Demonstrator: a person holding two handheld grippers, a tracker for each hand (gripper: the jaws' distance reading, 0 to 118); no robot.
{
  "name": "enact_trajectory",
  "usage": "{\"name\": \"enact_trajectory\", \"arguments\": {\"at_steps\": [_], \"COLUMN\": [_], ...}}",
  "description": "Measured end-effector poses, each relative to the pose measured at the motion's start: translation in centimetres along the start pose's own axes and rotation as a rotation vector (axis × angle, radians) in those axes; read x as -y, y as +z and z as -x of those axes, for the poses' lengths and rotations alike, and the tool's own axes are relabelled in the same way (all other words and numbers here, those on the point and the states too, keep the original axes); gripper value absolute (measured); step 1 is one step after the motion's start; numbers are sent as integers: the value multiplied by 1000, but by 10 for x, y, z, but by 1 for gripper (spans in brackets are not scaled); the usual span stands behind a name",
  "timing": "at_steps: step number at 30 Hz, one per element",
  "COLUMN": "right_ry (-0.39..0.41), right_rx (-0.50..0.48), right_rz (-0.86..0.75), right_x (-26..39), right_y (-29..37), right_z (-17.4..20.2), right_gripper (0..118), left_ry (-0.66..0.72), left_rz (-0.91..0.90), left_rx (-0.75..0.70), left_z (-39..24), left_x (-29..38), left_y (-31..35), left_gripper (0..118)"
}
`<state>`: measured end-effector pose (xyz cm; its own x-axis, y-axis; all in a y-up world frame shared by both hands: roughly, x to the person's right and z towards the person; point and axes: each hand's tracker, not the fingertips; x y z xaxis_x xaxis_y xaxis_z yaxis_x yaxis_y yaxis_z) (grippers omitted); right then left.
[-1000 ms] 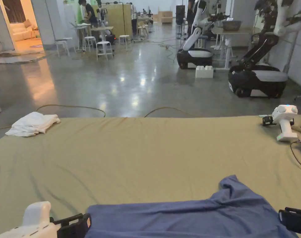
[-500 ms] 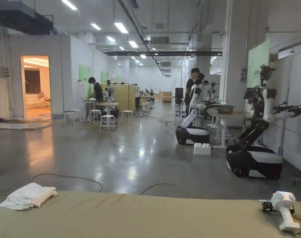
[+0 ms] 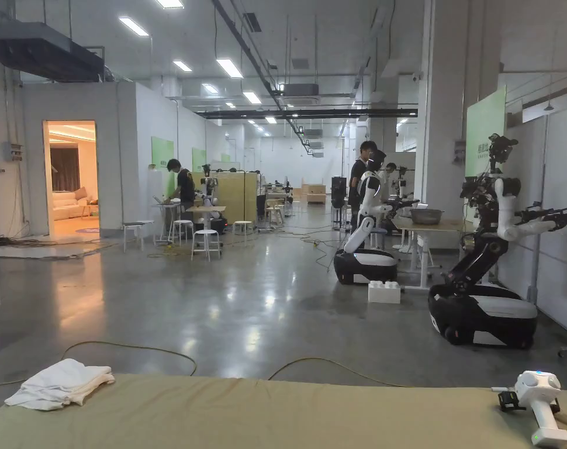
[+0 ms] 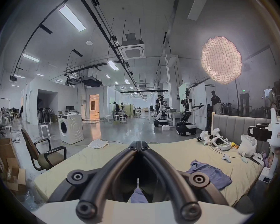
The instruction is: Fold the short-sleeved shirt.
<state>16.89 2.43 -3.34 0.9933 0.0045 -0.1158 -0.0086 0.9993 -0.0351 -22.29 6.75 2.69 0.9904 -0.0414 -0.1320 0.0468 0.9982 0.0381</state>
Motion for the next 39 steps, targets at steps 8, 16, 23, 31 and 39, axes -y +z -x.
{"name": "enact_trajectory", "arguments": {"at_steps": [8,16,23,31,39], "right_ry": [-76,-148,-179,-180,-236], "right_rx": [-41,-45,-3,41,65], "right_rz": [36,200,308,420,565], "right_x": [16,52,82,102,163], "right_y": [-7,-16,-19,-25,-90], "right_z": [-8,-26,-42,-48,-89], "right_gripper": [0,0,0,0,78], "left_ry": [141,348,359,264,271], "left_rz": [135,651,877,973,1006], "left_rx": [67,62,38,-5,16], "left_z": [18,48,39,15,20], "left_x": [42,222,336,366,366], "left_y": [-38,-146,-208,-232,-233], "left_gripper": [0,81,81,13,12]}}
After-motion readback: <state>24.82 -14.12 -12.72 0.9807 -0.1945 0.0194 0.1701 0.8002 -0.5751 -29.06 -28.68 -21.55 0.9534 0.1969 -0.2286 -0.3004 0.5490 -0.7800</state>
